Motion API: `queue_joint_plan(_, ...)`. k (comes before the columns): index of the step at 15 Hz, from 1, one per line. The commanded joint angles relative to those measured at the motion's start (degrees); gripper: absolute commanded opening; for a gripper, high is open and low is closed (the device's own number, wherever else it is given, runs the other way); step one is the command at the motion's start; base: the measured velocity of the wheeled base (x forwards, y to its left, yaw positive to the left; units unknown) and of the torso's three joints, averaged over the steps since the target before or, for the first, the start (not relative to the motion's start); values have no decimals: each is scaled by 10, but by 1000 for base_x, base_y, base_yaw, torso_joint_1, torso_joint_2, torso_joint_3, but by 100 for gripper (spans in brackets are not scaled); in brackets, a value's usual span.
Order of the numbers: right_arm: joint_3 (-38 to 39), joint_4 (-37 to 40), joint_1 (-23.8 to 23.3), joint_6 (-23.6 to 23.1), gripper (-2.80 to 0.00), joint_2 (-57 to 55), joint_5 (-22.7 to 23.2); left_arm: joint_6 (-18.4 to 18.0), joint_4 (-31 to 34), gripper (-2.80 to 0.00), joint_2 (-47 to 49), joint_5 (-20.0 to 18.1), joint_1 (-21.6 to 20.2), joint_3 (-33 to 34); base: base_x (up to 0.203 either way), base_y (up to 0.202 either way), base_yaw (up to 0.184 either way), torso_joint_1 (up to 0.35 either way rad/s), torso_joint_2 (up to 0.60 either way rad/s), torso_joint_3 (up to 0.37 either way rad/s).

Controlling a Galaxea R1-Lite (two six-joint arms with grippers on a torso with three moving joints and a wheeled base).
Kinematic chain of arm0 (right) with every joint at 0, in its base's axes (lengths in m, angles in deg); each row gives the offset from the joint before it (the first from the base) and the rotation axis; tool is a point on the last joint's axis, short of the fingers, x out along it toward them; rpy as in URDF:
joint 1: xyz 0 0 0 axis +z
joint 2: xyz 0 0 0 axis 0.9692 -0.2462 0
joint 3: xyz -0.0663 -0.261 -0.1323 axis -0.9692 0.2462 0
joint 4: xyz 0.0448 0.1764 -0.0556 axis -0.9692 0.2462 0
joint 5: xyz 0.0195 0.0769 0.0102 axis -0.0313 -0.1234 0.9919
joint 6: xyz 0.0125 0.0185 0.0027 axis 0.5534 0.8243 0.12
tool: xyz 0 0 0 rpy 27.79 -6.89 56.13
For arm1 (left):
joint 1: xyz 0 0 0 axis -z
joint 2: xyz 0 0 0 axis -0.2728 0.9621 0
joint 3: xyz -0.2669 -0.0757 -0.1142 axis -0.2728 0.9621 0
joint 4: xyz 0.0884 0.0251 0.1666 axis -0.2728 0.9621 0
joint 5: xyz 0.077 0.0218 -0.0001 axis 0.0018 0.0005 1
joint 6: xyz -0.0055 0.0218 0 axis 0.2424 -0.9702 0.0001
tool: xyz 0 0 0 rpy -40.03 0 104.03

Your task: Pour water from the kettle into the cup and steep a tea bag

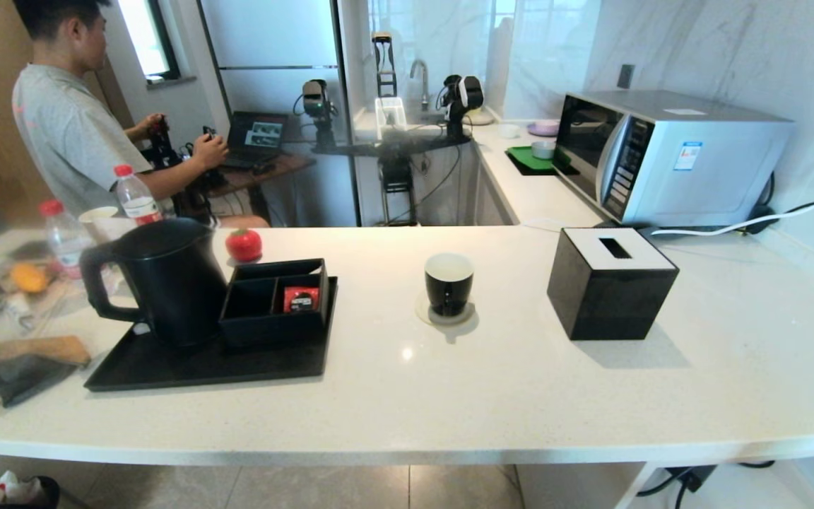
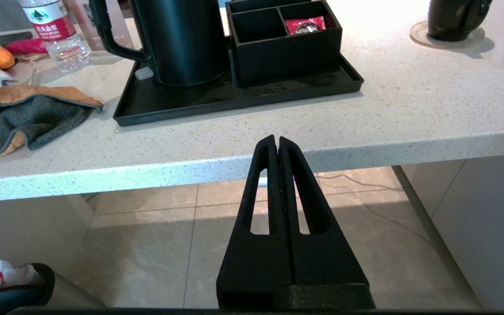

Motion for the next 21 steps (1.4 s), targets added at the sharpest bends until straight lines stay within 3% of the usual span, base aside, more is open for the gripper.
queue_joint_plan(1, 22, 161, 28, -5, -280, 179, -22, 0, 0, -280, 0, 0, 0, 0, 0, 0, 0, 0, 0, 0)
queue_joint_plan(5, 26, 325, 63, -13, -280, 296, -89, 0, 0, -280, 0, 0, 0, 0, 0, 0, 0, 0, 0, 0)
queue_joint_plan(7, 28, 366, 66, -12, -280, 345, -128, 0, 0, -280, 0, 0, 0, 0, 0, 0, 0, 0, 0, 0)
queue_joint_plan(21, 34, 366, 70, 17, -280, 352, -142, 0, 0, -280, 0, 0, 0, 0, 0, 0, 0, 0, 0, 0)
